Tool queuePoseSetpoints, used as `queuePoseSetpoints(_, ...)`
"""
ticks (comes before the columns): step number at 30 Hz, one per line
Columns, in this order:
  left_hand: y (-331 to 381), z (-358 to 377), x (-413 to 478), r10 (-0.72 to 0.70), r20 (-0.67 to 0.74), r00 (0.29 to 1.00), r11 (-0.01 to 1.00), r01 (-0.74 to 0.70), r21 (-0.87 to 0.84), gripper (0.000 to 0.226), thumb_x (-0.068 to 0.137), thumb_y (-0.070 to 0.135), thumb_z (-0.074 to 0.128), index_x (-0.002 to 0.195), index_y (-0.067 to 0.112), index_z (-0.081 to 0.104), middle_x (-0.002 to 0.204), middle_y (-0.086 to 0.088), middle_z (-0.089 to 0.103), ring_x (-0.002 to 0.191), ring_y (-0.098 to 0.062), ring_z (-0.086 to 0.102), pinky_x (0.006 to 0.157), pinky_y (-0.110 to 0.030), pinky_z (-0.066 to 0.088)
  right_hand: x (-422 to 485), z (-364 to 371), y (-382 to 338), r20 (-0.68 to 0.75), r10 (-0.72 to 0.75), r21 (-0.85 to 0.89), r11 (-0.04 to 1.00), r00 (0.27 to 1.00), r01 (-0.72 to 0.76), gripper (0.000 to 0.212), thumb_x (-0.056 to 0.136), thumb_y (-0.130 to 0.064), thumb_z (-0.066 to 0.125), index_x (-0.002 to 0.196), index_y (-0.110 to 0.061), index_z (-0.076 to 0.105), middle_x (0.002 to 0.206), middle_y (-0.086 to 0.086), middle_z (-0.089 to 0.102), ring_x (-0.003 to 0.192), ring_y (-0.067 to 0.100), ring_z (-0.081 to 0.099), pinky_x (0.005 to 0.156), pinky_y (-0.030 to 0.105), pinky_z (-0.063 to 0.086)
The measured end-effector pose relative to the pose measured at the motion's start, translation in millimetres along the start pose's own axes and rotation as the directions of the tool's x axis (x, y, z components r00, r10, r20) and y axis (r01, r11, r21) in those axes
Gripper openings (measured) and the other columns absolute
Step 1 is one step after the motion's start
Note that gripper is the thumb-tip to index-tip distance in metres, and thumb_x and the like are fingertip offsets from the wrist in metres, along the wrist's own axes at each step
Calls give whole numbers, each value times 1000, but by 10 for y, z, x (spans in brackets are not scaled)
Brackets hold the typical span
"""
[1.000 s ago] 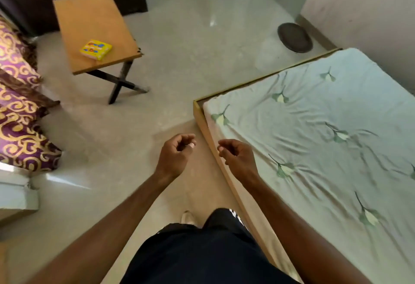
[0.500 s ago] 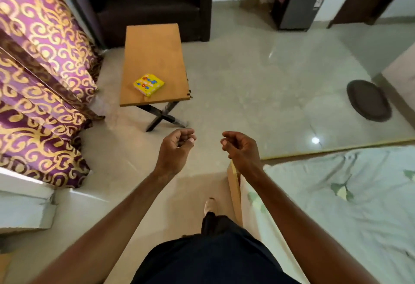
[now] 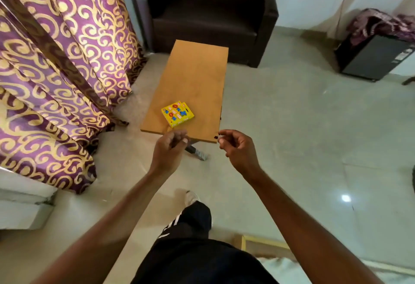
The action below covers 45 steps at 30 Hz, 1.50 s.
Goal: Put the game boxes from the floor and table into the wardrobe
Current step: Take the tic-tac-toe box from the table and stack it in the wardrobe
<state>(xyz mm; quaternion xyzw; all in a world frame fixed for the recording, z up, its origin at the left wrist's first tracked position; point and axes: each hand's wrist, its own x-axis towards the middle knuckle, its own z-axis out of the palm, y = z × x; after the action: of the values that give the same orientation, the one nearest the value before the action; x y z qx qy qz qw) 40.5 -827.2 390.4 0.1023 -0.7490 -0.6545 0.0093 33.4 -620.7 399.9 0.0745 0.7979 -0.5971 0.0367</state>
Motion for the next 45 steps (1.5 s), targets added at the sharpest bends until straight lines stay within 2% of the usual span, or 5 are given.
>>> queuePoseSetpoints(16,-734,-267,2757,-287,-123,950,895,311,318,22,88,10,62,109,11,69,99,-8,72,92,-23,68,87,-44,55,2791,1256,320,220,267,-160,959,938,-235,15,83,-14,68,98,-15,72,82,4,70,76,18,67,78,34,56)
queuePoseSetpoints(28,-1945,-283,4675,-598,27,801,487,336,806,55,81,29,57,135,18,51,138,-12,54,124,-35,51,98,-46,48,4108,2414,1556,393,698,-334,715,598,-615,51,82,-13,67,132,-21,56,111,1,54,103,19,57,87,40,51)
queuePoseSetpoints(35,-2558,-219,5136,-709,18,705,382,362,850,77,82,27,67,148,14,29,150,-10,38,134,-33,39,104,-49,39,4535,2651,1970,411,744,-294,654,526,-697,43,84,-11,70,125,-21,62,110,-9,59,102,13,55,84,39,50)
queuePoseSetpoints(40,-2694,-265,5086,-813,-36,582,336,517,787,46,80,27,60,123,11,52,120,-13,59,106,-33,60,84,-42,52,4764,2583,1995,313,694,-252,719,649,-648,30,83,-3,65,111,-14,65,103,-5,67,79,9,63,64,26,49)
queuePoseSetpoints(45,-2750,-176,4916,-841,-37,540,474,766,434,42,79,9,58,120,5,53,116,-13,63,103,-32,63,79,-42,58,4955,2603,2019,330,673,-264,739,662,-620,66,80,11,64,135,-14,37,127,8,60,101,13,66,72,21,54)
